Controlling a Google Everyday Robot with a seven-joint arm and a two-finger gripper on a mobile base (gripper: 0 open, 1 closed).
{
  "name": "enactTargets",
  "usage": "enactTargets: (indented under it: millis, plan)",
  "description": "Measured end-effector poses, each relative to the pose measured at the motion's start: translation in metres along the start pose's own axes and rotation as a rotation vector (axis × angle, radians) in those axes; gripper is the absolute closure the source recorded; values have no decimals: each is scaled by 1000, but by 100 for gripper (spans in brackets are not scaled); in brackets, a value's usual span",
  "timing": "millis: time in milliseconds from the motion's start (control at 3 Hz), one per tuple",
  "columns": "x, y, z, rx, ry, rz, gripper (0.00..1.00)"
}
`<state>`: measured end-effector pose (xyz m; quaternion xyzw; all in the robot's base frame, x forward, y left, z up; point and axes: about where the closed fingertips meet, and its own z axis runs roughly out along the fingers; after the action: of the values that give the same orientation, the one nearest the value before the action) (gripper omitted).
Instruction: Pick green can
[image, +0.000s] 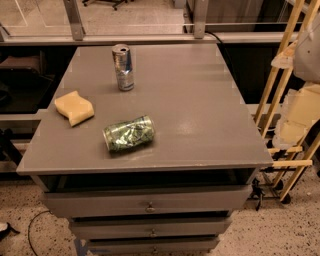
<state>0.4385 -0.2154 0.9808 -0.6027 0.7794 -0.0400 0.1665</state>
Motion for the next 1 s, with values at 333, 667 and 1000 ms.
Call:
enactTargets:
  millis: [333,667,1000]
  plan:
    - [-1,0,0,2,-3,-3,0]
    - [-24,-4,20,-57,-32,-94,0]
    - [-58,-11,50,-123,-64,-207,0]
